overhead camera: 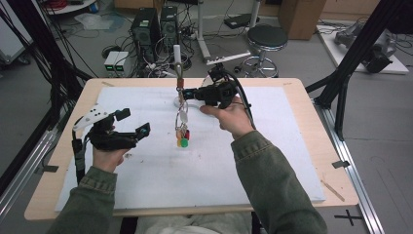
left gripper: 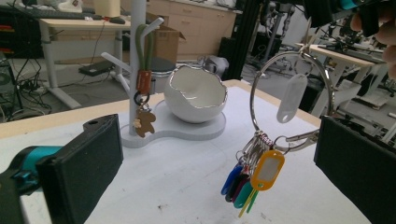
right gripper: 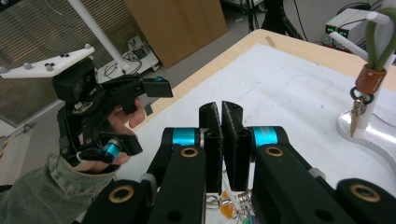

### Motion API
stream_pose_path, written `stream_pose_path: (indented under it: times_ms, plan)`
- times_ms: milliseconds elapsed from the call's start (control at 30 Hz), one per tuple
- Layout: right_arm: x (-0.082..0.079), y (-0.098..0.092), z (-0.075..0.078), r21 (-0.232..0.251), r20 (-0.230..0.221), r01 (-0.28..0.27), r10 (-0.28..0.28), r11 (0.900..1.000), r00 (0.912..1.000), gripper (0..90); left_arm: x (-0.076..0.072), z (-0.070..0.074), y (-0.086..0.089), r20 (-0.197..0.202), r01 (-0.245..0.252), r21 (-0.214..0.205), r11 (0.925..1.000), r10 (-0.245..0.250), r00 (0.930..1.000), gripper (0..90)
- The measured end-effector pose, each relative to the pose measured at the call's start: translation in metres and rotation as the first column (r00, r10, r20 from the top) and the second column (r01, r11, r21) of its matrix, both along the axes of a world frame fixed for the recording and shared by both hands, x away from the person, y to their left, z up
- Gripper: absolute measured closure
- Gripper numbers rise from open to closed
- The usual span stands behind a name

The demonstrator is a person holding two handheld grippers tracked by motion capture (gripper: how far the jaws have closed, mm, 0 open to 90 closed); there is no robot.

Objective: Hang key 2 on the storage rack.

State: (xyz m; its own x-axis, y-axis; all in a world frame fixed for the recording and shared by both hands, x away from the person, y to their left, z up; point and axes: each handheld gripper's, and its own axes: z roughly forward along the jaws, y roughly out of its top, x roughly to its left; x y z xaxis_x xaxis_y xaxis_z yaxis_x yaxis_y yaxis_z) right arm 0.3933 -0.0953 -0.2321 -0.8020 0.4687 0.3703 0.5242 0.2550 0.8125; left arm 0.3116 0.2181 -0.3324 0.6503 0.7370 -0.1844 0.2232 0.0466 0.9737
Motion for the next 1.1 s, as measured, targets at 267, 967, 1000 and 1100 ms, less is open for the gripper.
stream_pose_path:
  times_ms: [267, 967, 1000, 1100]
  plan:
    - [0.001, 0.01, -0.003, 0.013, -0.01, 0.005, -0.004, 0.9999, 0.9999, 87.8, 0.0, -0.001, -0.005, 0.001, 0.013, 0.002, 0.9999, -0.013, 0.9999, 1.7]
    - [0.0, 0.05, -0.007, 0.02, -0.027, 0.012, -0.011, 0.9997, 0.9996, 87.8, 0.0, -0.002, -0.009, 0.003, 0.062, 0.003, 0.9981, -0.062, 0.9981, 10.3]
    - [0.0, 0.052, -0.007, 0.022, -0.028, 0.012, -0.012, 0.9997, 0.9996, 87.8, 0.0, -0.002, -0.009, 0.008, 0.067, 0.002, 0.9978, -0.067, 0.9978, 12.4]
    - [0.0, 0.056, -0.008, 0.023, -0.033, 0.014, -0.013, 0.9996, 0.9994, 87.8, -0.001, -0.001, -0.01, 0.014, 0.065, 0.002, 0.9979, -0.065, 0.9978, 18.1]
